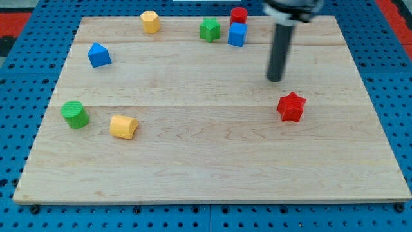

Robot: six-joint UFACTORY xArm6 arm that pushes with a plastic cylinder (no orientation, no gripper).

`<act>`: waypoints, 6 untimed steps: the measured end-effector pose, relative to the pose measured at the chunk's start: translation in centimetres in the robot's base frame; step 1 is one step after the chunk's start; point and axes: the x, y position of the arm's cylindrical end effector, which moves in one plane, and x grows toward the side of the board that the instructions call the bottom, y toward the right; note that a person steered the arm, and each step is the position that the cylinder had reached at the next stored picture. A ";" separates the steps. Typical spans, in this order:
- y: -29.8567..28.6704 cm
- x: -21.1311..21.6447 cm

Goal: Nudge the red star up a bit

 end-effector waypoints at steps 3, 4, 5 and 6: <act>3.7 12.8; -2.6 16.1; -7.5 18.5; -11.2 18.7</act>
